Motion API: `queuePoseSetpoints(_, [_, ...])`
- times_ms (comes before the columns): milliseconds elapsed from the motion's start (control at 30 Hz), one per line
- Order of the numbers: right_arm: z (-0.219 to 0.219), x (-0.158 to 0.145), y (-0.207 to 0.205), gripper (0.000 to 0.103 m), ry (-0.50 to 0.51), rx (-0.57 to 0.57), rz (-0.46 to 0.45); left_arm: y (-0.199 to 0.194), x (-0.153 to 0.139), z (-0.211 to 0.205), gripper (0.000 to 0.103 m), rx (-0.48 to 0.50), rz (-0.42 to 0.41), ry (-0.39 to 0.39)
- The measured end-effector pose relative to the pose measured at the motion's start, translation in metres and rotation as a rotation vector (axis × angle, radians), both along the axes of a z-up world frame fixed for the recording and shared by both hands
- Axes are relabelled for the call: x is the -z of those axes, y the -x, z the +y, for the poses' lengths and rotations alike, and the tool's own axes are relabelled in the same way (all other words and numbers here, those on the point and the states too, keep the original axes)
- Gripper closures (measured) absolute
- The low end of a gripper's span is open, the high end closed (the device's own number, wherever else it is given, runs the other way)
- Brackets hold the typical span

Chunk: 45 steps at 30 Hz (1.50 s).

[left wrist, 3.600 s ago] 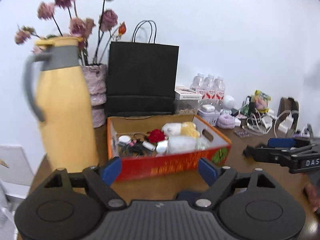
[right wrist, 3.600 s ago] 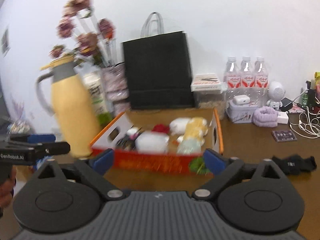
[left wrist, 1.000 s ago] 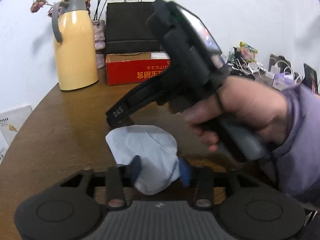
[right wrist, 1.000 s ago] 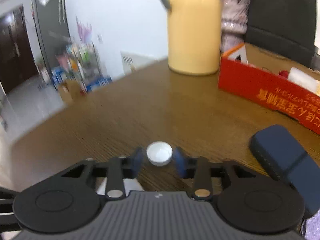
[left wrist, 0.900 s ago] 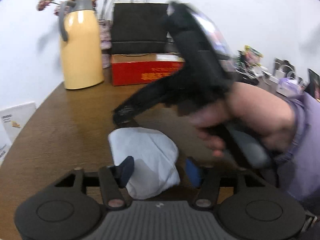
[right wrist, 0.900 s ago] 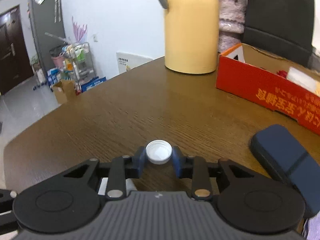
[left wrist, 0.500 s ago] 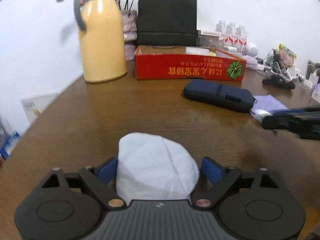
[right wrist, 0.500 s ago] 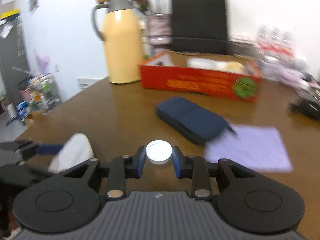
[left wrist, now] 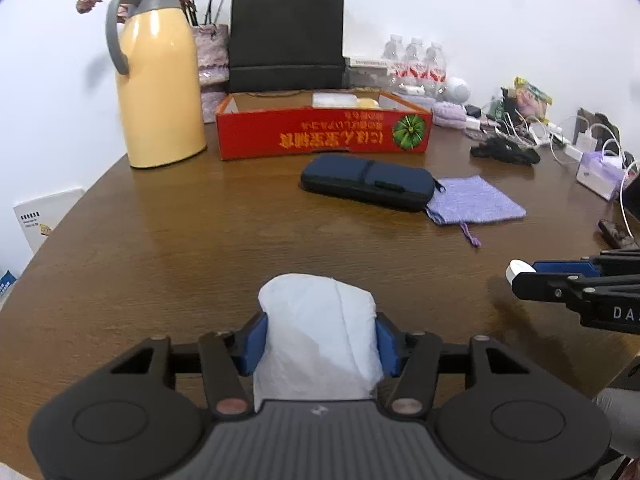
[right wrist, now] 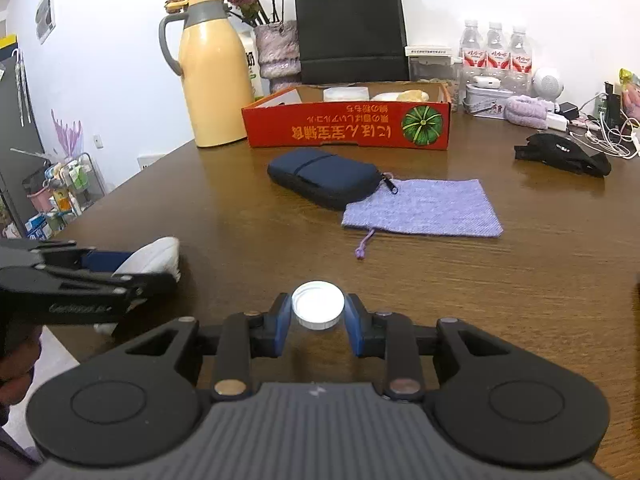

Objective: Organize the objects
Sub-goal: 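Carry the tissue and cap into the box and open both grippers, then withdraw both grippers from the box back over the table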

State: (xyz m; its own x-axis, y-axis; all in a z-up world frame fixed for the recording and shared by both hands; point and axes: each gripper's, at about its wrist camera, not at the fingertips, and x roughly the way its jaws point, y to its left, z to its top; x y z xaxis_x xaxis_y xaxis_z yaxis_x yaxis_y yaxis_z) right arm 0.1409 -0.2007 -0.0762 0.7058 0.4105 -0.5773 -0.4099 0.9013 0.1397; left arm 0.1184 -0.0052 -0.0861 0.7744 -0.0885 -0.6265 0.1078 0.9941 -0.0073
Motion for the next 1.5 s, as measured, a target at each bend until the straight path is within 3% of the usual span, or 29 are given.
queuePoseSetpoints(133, [0.000, -0.011, -0.008, 0.073, -0.004, -0.007, -0.033, -0.017, -0.017, 0.017, 0.066, -0.004, -0.015, 0.076])
queuePoseSetpoints(267, [0.001, -0.026, -0.026, 0.073, 0.010, 0.006, -0.087, -0.041, -0.036, 0.027, 0.072, -0.005, -0.085, 0.090])
queuePoseSetpoints(467, [0.004, -0.058, -0.074, 0.074, 0.024, 0.024, -0.180, -0.104, -0.078, 0.045, 0.070, 0.054, -0.173, 0.176])
queuePoseSetpoints(533, [0.004, -0.070, -0.103, 0.074, -0.014, 0.000, -0.190, -0.135, -0.083, 0.051, 0.070, 0.066, -0.157, 0.219])
queuePoseSetpoints(600, [0.000, -0.075, -0.139, 0.074, -0.083, -0.013, -0.140, -0.169, -0.085, 0.054, 0.071, 0.048, -0.138, 0.213])
queuePoseSetpoints(700, [-0.002, -0.081, -0.195, 0.074, -0.106, 0.009, -0.111, -0.216, -0.094, 0.055, 0.070, 0.056, -0.151, 0.201])
queuePoseSetpoints(867, [0.000, -0.070, -0.288, 0.073, -0.124, 0.115, -0.056, -0.308, -0.095, 0.040, 0.069, 0.096, -0.136, 0.108])
queuePoseSetpoints(933, [0.002, -0.059, -0.321, 0.073, -0.146, 0.170, -0.021, -0.346, -0.085, 0.031, 0.066, 0.086, -0.115, 0.063])
queuePoseSetpoints(967, [0.003, -0.055, -0.334, 0.071, -0.144, 0.198, -0.015, -0.364, -0.078, 0.028, 0.056, 0.086, -0.092, 0.059])
queuePoseSetpoints(1000, [0.004, -0.047, -0.350, 0.056, -0.133, 0.236, 0.004, -0.380, -0.071, 0.027, 0.041, 0.096, -0.066, 0.067])
queuePoseSetpoints(1033, [0.005, -0.041, -0.360, 0.046, -0.116, 0.256, 0.017, -0.393, -0.062, 0.026, 0.036, 0.090, -0.047, 0.084])
queuePoseSetpoints(1067, [0.007, -0.035, -0.369, 0.042, -0.089, 0.275, 0.023, -0.400, -0.054, 0.026, 0.029, 0.072, -0.044, 0.092])
queuePoseSetpoints(1133, [0.005, -0.027, -0.376, 0.047, -0.078, 0.279, 0.031, -0.408, -0.042, 0.027, 0.027, 0.045, -0.050, 0.091])
queuePoseSetpoints(1233, [0.001, -0.032, -0.371, 0.041, -0.096, 0.266, 0.013, -0.404, -0.041, 0.030, 0.020, 0.045, -0.062, 0.127])
queuePoseSetpoints(1367, [-0.006, -0.052, -0.354, 0.036, -0.104, 0.267, -0.013, -0.378, -0.065, 0.031, 0.014, 0.044, -0.127, 0.093])
queuePoseSetpoints(1500, [-0.014, -0.074, -0.311, 0.027, -0.118, 0.248, -0.061, -0.324, -0.091, 0.025, 0.007, 0.026, -0.238, 0.035])
